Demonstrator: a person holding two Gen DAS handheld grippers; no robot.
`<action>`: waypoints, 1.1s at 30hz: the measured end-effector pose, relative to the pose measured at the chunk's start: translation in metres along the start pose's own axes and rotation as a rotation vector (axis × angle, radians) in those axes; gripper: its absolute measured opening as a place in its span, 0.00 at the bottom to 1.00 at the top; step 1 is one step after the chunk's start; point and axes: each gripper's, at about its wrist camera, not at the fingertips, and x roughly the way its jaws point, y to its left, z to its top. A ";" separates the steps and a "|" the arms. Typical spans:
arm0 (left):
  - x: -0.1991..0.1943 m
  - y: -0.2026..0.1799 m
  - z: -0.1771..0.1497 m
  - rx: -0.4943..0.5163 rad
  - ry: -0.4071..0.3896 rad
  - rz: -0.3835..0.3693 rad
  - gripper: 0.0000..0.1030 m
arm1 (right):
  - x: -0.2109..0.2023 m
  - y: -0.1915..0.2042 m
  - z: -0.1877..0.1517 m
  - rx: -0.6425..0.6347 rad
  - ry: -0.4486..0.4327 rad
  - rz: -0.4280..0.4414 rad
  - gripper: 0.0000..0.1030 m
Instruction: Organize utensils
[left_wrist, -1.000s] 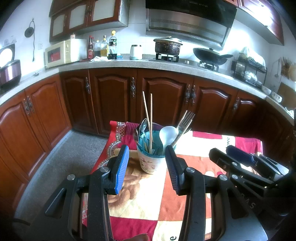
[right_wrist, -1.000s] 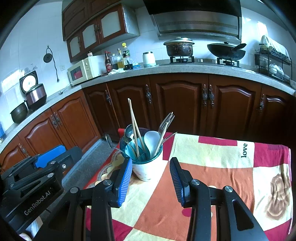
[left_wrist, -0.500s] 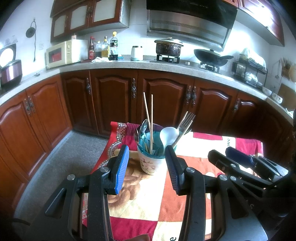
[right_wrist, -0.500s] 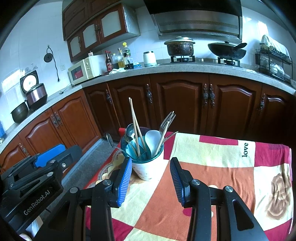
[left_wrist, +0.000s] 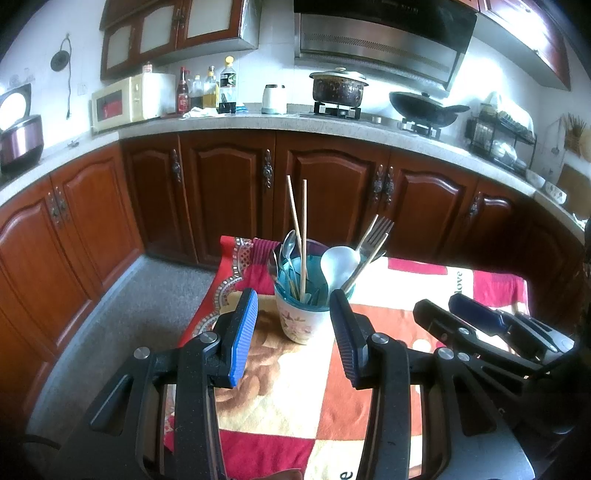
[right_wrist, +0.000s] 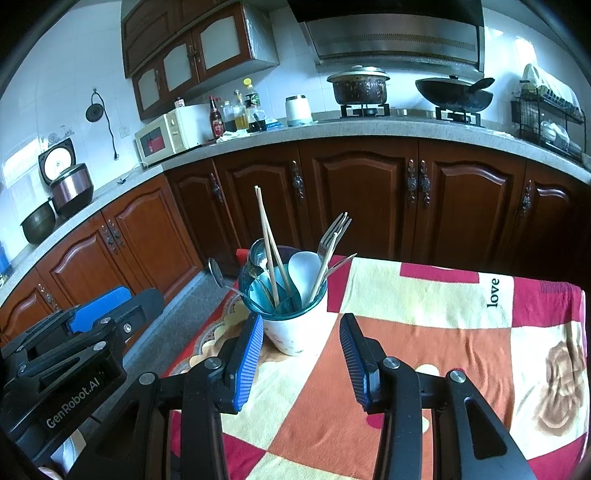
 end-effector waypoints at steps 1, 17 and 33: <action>0.001 -0.001 0.000 0.000 0.001 0.000 0.39 | 0.000 0.000 0.000 0.000 0.001 0.001 0.40; 0.003 0.002 -0.002 -0.005 0.001 0.001 0.39 | 0.007 0.003 -0.002 -0.005 0.013 0.001 0.40; 0.006 0.003 -0.008 0.005 -0.015 -0.007 0.39 | 0.008 0.005 -0.002 -0.007 0.024 0.004 0.41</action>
